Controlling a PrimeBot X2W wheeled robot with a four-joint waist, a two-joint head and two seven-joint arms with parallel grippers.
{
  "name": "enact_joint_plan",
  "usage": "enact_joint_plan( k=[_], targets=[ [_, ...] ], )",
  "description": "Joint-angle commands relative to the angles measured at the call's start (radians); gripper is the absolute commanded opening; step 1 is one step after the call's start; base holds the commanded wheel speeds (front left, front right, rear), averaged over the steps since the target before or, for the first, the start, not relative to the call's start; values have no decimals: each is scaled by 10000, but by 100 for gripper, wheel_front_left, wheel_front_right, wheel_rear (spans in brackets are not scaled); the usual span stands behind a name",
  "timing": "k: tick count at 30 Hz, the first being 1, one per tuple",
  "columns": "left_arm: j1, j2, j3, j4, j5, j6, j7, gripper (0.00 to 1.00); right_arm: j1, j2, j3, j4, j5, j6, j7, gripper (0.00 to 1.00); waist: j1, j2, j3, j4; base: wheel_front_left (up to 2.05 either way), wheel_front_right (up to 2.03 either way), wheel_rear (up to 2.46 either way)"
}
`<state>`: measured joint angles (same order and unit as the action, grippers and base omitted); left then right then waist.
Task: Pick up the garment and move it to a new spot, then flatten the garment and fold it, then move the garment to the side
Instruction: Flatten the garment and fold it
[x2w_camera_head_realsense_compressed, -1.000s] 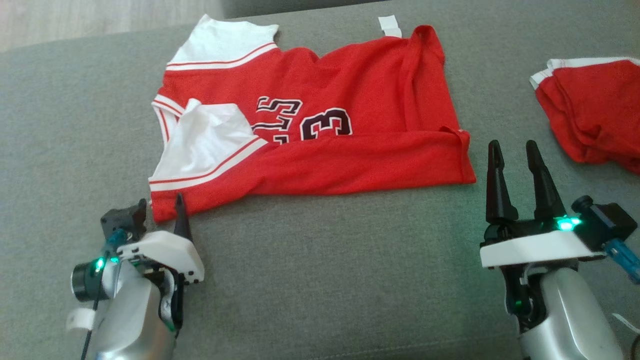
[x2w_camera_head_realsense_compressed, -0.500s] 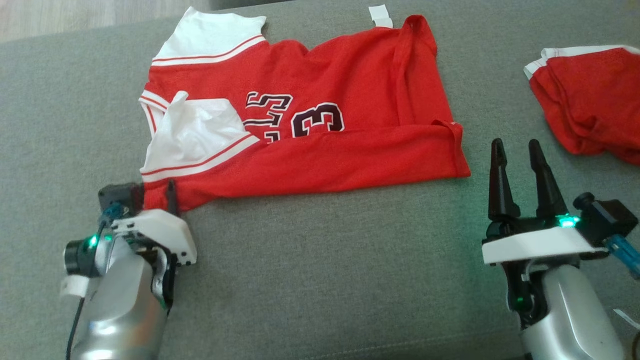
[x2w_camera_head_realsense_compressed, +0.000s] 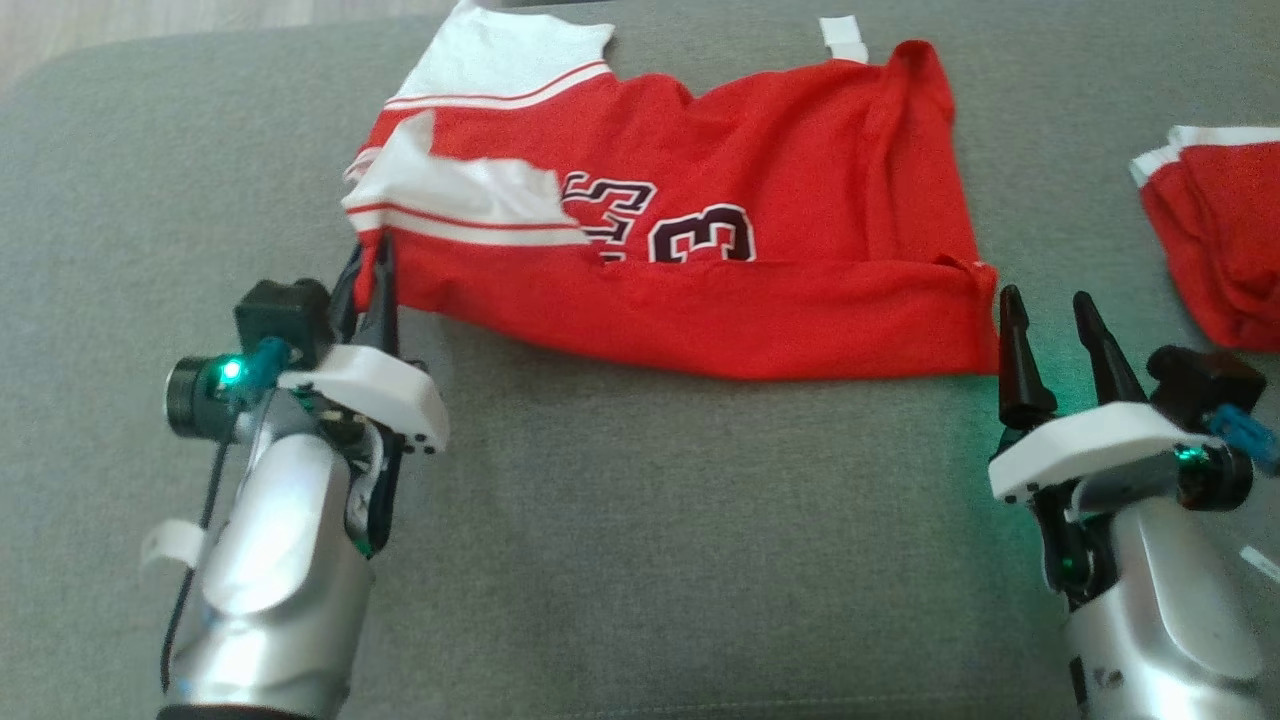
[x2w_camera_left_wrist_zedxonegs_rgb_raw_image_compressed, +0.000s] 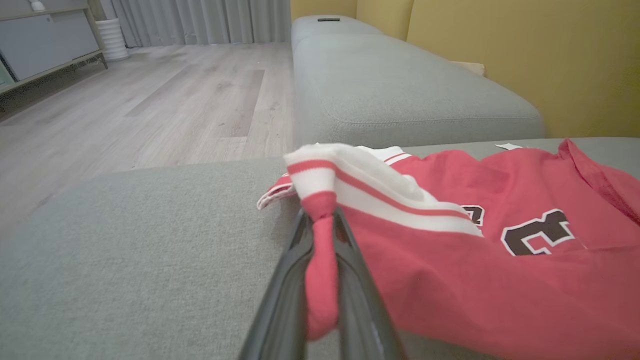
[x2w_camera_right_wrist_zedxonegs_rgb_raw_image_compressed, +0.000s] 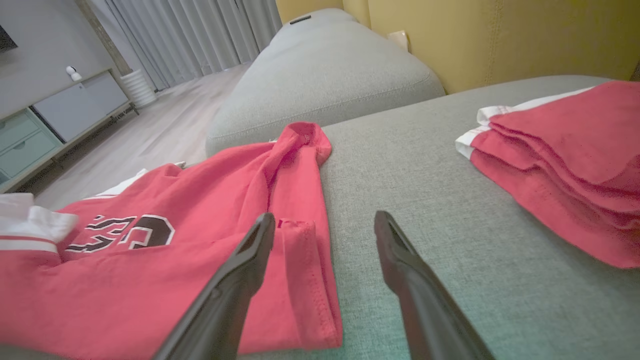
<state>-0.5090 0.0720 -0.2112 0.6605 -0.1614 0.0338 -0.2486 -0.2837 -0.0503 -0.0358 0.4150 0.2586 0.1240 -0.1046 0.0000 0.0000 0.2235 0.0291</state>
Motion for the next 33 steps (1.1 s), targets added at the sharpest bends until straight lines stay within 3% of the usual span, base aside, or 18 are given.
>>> enact_joint_plan(
  k=[1, 6, 17, 18, 19, 24, 33],
  targets=[
    [92, 169, 175, -747, 200, -55, -128, 0, -525, 1, 51, 29, -119, 67, 180, 100, 0, 0, 50, 200, 0, 0, 0],
    [420, 146, -1, -1522, 378, -170, -130, 0, -1145, 1, -55, 1197, -7, 67, 687, 100, 0, 0, 124, 409, 0, 0, 0],
    [646, 81, -97, -1607, 397, -209, -131, 0, -1844, 1, 45, 3332, -383, 67, 1218, 100, 0, 0, 94, 553, 0, 0, 0],
    [695, 85, -87, -1558, 392, -219, -131, 0, -1932, 1, 344, 3535, -203, 67, 1215, 69, 0, 0, 51, 534, 0, 0, 0],
    [719, 91, -80, -1516, 388, -222, -131, 0, -1967, 1, 552, 3583, -126, 67, 1179, 2, 0, 0, 25, 516, 0, 0, 0],
    [846, 146, -33, -1326, 366, -228, -131, 0, -2018, 1, 808, 3719, -459, 67, 855, 0, 0, 0, -153, 389, 0, 0, 0],
    [1508, 208, 114, -911, 160, -275, -131, 0, -1556, 1, 135, 3474, -2467, 67, 418, 0, 0, 0, -936, 183, 0, 0, 0]
  ],
)
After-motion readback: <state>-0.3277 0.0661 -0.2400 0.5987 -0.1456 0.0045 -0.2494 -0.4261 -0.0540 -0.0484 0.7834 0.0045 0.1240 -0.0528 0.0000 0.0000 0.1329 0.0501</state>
